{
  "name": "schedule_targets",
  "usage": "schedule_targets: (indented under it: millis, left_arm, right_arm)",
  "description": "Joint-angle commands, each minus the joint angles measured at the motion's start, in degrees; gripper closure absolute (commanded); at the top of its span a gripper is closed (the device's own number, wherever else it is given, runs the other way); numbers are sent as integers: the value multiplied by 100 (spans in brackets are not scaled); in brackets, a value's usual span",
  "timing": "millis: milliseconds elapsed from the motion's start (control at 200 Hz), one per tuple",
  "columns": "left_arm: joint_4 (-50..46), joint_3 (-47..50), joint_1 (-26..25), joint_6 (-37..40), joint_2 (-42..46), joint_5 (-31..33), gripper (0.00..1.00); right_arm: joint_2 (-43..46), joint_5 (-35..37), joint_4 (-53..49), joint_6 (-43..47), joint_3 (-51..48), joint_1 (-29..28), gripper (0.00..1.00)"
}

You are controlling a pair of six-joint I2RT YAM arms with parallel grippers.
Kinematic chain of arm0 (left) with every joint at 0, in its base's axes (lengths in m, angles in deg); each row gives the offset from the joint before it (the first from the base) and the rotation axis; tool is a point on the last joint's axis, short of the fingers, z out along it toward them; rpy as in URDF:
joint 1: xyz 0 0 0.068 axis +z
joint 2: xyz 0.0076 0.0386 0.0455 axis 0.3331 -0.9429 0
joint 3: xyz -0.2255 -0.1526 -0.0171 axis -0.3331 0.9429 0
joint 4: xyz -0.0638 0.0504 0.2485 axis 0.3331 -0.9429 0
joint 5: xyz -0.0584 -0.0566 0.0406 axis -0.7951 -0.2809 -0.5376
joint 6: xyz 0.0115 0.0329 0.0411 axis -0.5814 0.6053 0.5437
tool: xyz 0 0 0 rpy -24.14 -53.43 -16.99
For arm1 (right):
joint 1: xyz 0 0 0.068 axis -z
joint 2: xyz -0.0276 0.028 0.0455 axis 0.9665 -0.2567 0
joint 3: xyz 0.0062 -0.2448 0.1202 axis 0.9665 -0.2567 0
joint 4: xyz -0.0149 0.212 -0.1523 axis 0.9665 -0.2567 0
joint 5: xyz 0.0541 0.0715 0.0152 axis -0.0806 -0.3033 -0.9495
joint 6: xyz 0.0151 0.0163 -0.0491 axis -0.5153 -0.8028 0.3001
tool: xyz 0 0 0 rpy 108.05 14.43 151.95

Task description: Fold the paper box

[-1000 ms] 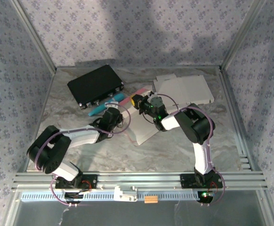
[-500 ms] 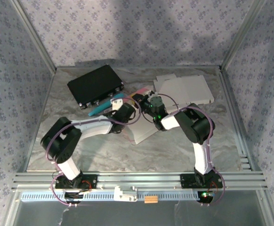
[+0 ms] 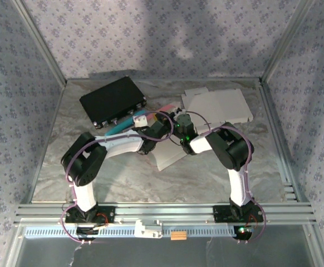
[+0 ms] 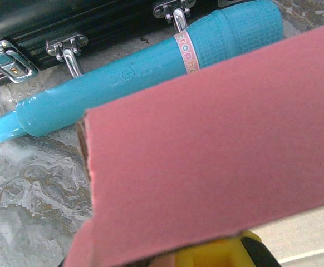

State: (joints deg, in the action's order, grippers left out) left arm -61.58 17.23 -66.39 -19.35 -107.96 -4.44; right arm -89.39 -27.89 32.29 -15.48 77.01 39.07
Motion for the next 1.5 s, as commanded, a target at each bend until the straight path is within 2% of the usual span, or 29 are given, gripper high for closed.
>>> schedule_targets:
  millis: [0,40,105,175,205,225,355,480,635,780,879,989,1059,1319,1499]
  left_arm:
    - [-285,-137,37,94,-89,236,100]
    - [-248,-103,38,204,-49,226,100]
    - [-173,-45,37,393,37,165,100]
    - [-114,27,45,569,165,76,100]
    - [-111,57,47,615,223,59,100]
    - [-117,59,46,632,272,46,100]
    - [-303,-7,80,861,488,-153,100]
    - [-560,-38,104,1000,651,-357,100]
    - [-799,-52,169,1265,997,-659,100]
    - [-532,67,268,2045,1565,-1234,100]
    - [-516,124,486,2565,1817,-2091,100]
    - [-455,323,866,2922,1967,-3076,100]
    - [-580,317,1061,3068,1896,-3427,100]
    - [-756,148,1155,3314,1541,-3740,100]
    - [-950,57,1169,3276,1335,-3768,100]
  right_arm:
    - [132,-229,-449,-97,-69,-53,88]
    - [222,-229,-592,-65,-91,-12,80]
    - [462,-230,-944,5,-126,60,60]
    - [812,-301,-1552,160,-82,171,46]
    - [960,-331,-1850,252,-50,219,30]
    - [1114,-353,-2093,310,-25,260,23]
    - [2030,-224,-3536,625,15,476,12]
    - [2829,-18,-4872,871,106,748,9]
    - [3523,-32,-6108,1467,434,1214,10]
    - [3763,-145,-7682,2535,1194,1696,14]
    - [3688,-121,-8522,3363,1860,1733,15]
    - [3475,-310,-8791,3722,2046,1631,19]
    - [3302,-358,-8893,3810,2133,1498,20]
    - [2619,-275,-9258,4240,2636,1005,21]
    - [2256,-82,-9341,4619,2720,923,22]
